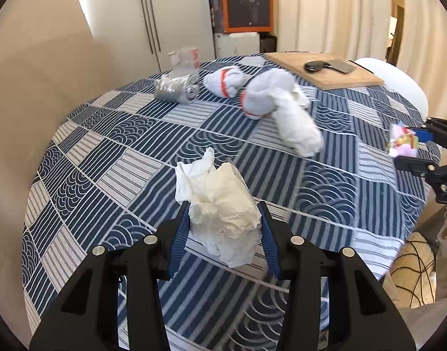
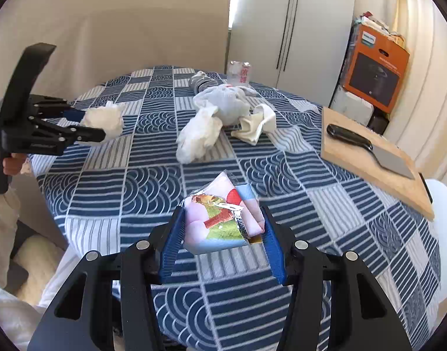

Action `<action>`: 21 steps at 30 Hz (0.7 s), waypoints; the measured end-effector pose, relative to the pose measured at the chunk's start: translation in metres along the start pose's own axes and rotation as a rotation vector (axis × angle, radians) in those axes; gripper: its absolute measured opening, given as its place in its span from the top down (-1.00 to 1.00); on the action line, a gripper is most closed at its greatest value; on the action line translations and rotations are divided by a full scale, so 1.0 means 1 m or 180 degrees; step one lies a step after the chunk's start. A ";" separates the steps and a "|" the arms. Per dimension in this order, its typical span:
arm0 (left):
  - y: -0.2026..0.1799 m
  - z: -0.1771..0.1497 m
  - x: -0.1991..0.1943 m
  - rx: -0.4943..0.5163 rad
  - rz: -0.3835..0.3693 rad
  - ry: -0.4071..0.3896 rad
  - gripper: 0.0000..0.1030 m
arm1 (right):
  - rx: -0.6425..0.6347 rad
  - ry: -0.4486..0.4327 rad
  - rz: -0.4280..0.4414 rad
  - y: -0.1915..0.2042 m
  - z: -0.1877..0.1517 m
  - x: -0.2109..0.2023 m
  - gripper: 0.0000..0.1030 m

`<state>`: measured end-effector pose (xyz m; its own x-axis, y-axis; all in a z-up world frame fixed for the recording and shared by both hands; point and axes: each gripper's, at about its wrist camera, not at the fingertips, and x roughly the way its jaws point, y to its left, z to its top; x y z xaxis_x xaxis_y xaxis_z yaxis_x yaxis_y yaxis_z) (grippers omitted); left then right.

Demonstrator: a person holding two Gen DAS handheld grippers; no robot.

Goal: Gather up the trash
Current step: 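Carry tissue and packet under the table edge and release both into the bin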

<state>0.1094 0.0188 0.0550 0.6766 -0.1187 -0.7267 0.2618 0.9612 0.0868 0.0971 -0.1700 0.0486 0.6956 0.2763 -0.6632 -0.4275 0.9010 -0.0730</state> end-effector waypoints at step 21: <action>-0.070 -0.061 -0.065 0.0327 -0.0005 -0.0608 0.10 | -0.0215 -0.0078 0.0231 0.061 -0.048 -0.037 0.06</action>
<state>0.0052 -0.0257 0.0544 0.7917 -0.1745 -0.5854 0.3250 0.9317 0.1619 0.0179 -0.1413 0.0330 0.6749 0.3489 -0.6503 -0.5146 0.8540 -0.0759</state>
